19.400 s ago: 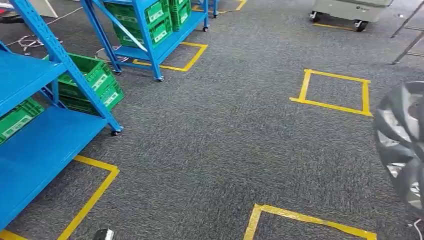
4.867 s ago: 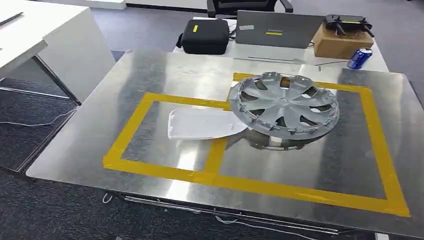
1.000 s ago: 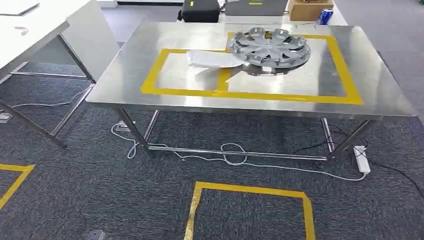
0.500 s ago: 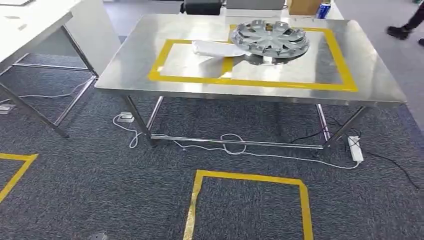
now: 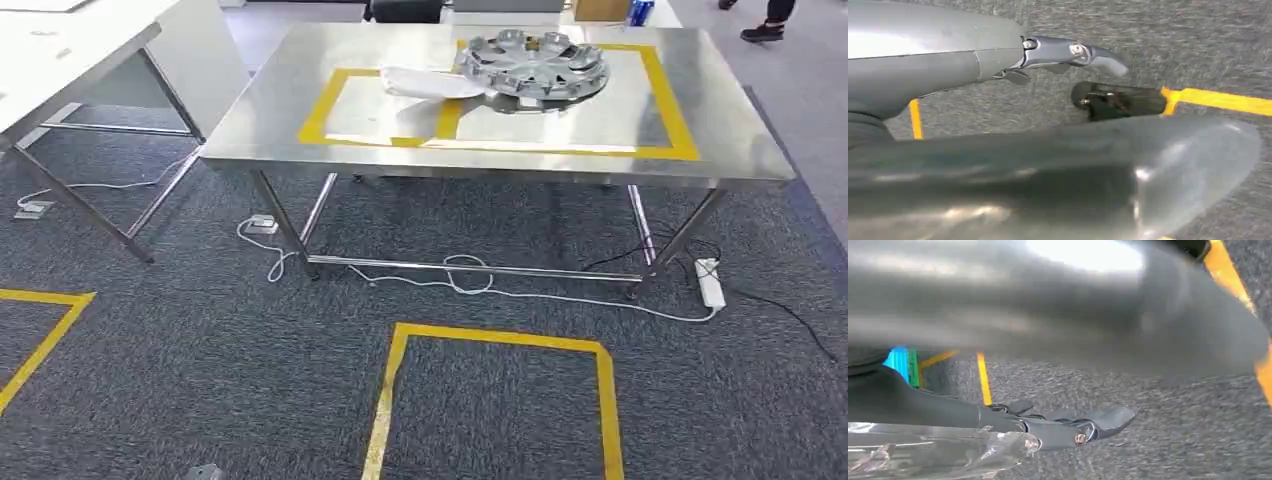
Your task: Take the parts from the cabinet and place them on the table.
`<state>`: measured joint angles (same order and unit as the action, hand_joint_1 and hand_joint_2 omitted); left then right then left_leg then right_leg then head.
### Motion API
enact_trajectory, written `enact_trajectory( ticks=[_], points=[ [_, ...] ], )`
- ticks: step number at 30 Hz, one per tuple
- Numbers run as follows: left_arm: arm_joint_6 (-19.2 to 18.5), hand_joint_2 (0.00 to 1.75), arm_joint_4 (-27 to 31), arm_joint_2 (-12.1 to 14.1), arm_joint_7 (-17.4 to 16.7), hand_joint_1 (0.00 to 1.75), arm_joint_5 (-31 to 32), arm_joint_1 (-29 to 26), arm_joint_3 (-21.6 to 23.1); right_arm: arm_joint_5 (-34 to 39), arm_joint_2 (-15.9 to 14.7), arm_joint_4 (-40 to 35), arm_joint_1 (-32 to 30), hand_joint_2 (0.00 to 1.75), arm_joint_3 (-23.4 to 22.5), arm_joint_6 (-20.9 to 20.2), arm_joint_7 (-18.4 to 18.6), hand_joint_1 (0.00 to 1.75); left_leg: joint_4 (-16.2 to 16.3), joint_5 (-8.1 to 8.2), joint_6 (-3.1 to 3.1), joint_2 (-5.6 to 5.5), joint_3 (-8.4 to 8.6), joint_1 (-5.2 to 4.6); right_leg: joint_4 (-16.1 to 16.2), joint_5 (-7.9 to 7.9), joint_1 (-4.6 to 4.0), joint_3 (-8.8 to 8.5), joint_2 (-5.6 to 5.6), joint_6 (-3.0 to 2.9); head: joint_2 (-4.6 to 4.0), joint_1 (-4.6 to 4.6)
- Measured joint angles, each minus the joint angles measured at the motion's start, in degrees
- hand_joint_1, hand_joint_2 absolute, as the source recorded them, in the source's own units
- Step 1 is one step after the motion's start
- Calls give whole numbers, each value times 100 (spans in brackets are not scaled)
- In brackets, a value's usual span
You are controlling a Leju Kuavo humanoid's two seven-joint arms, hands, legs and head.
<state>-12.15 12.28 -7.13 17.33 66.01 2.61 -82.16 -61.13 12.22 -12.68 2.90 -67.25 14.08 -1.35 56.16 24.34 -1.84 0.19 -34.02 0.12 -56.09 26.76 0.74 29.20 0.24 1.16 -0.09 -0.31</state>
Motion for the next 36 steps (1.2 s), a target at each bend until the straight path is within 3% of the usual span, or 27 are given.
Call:
enact_trajectory(
  ticks=[3, 4, 5, 6, 8, 9, 10, 11, 12, 14, 15, 16, 17, 19, 20, 21, 23, 24, 25, 26, 29, 30, 31, 32, 34, 35, 36],
  points=[
    [15, 0, 0, -17, 52, 0, 4, 6, 0, 100, 0, 0, -9, 0, -2, -225, 2, 0, 1177, 914, -33, 0, -372, 0, 2, -168, -16, 218, 58, -67, 0, -35],
    [17, 0, 0, -20, 66, 0, 9, 7, 0, 135, 0, 0, -12, 0, -7, -269, 2, 0, 1570, 1009, -28, 0, -466, 0, 0, -231, -25, 299, 77, -66, 0, -35],
    [26, 0, 0, -20, 66, 0, 24, 6, 0, 151, 0, 0, -12, 0, -15, -278, 18, 0, 1738, 917, -13, -1, -460, -2, -1, -293, -32, 372, 113, -57, 0, -37],
    [46, 0, 0, -17, 66, 0, 52, 4, 0, 166, 0, 0, -12, 0, -18, -278, 44, 0, 1667, 712, 9, -4, -335, -6, -2, -354, -40, 444, 154, -49, 0, -35],
    [140, 0, 2, -13, 44, 0, 109, 6, 9, 201, 0, 0, -6, 0, -26, -260, 129, 0, 962, 328, 84, -73, 169, -12, -3, -474, -51, 569, 269, -29, 0, -35],
    [188, 0, 2, -9, 22, 0, 133, 11, 22, 214, 11, 0, 10, 0, -28, -247, 155, 0, 381, 317, 143, -326, 578, -14, -10, -537, -36, 613, 335, -10, 0, -37],
    [227, 0, 9, -4, 9, 0, 149, 10, 33, 230, 22, 0, 22, 0, -31, -227, 175, 0, -102, 445, 191, -524, 917, -36, -25, -575, -76, 658, 390, 27, 0, -35],
    [245, 0, 9, -17, -11, 0, 173, 16, 39, 238, 24, 0, 27, 0, -35, -214, 181, 0, -296, 532, 161, -496, 982, -2, -36, -637, -79, 692, 438, 49, 0, -44],
    [243, 0, 9, -24, -66, 0, 170, 29, 46, 238, 24, 0, 16, 0, -44, -210, 184, 0, -270, 528, 161, -461, 945, -26, -14, -697, -68, 708, 491, 86, 0, -31],
    [159, 0, 9, -55, -239, 0, 129, 30, 46, 223, 22, 0, -14, 0, -59, -188, 175, 0, -285, 451, 233, -328, 928, -13, 32, -789, -57, 753, 618, 170, 0, -35],
    [151, 0, 11, -59, -298, 0, 116, 39, 46, 197, 22, 0, -24, 0, -63, -182, 157, 0, -288, 412, 269, -231, 898, 1, -46, -703, -64, 807, 443, 172, 0, -44],
    [153, 0, 13, -61, -339, 0, 105, 35, 44, 181, 22, 0, -20, 0, -63, -166, 149, 0, -287, 379, 317, -181, 862, -1, -320, -441, -68, 923, 226, 195, 0, 29],
    [153, 0, 13, -65, -370, 0, 98, 20, 44, 170, 22, 0, -13, 0, -66, -158, 131, 0, -284, 345, 324, -95, 820, -6, -801, -138, -61, 1107, 110, 227, 0, 39],
    [155, 0, 13, -76, -393, 0, 98, -8, 42, 170, 22, 0, 1, 0, -66, -158, 118, 0, -276, 288, 315, 87, 739, -8, -1778, 328, -53, 1429, 33, 283, 0, 37],
    [155, 0, 13, -81, -396, 0, 98, -10, 39, 168, 22, 0, -4, 0, -66, -158, 116, 0, -269, 264, 309, 169, 706, -8, -1922, 385, -45, 1424, 20, 300, 0, 37],
    [157, 0, 13, -83, -396, 0, 98, -6, 39, 168, 22, 0, -14, 0, -68, -158, 116, 0, -262, 250, 294, 241, 681, -8, -1784, 316, -35, 1252, 10, 308, 0, 39],
    [164, 0, 13, -89, -398, 0, 98, 0, 39, 166, 22, 0, -22, 0, -72, -149, 114, 0, -246, 241, 274, 379, 666, -3, -828, -15, -22, 567, -79, 301, 0, 39],
    [192, 0, 13, -96, -400, 0, 98, 7, 39, 166, 20, -2, -9, 0, -74, -118, 109, 0, -233, 241, 254, 444, 677, -2, -211, -156, -21, 135, -282, 303, 0, 37],
    [225, 0, 15, -94, -420, 0, 105, 9, 39, 166, 24, 0, 18, 0, -74, -48, 109, 0, -221, 243, 211, 498, 654, -45, -9, -54, -64, 41, -407, 262, 0, 41],
    [262, 0, 15, -94, -466, 0, 125, 17, 39, 166, 24, 0, 28, 0, -74, 22, 103, 0, -201, 239, 174, 534, 653, -49, 5, -132, -59, 57, -326, 168, 0, 15],
    [352, 0, 15, -114, -564, 0, 162, 63, 39, 166, 24, 0, 2, 0, -98, 135, 144, 0, -211, 208, 85, 651, 661, -36, -17, -156, -79, 183, -190, 53, 0, 22],
    [329, 0, 15, -118, -545, 0, 153, 74, 42, 181, 24, 0, 5, 0, -116, 159, 170, 0, -172, 263, 21, 526, 640, -5, 13, -197, -37, 150, -138, -5, 0, 22],
    [233, 0, 15, -127, -470, 0, 118, 74, 39, 199, 24, 0, 12, 0, -122, 183, 177, 0, 9, 444, -10, 253, 558, -7, 13, -223, -33, 176, -97, -39, -2, -2],
    [39, 0, 15, -131, -310, 0, 54, 61, 39, 238, 24, 0, 29, 0, -138, 256, 184, 0, 423, 727, -20, 108, 376, -1, 13, -250, -34, 218, -43, -62, 0, -18],
    [-85, 0, 15, -142, -225, 0, -35, 57, 24, 282, 46, 0, 55, 0, -168, 475, 216, 0, 1436, 1188, -23, 36, -87, -1, 7, -300, -40, 295, 93, -74, 0, -29],
    [-94, 0, 15, -159, -225, 0, -81, 55, -2, 291, 50, 0, 57, 0, -177, 555, 225, 0, 1701, 1234, -18, 24, -218, -1, 4, -322, -41, 324, 171, -73, 0, -26],
    [-109, 0, 15, -172, -225, 0, -123, 55, -20, 289, 50, -2, 57, 0, -195, 585, 229, 0, 1668, 1138, -9, 12, -206, -1, 1, -339, -40, 343, 244, -56, 0, -26]
  ],
)
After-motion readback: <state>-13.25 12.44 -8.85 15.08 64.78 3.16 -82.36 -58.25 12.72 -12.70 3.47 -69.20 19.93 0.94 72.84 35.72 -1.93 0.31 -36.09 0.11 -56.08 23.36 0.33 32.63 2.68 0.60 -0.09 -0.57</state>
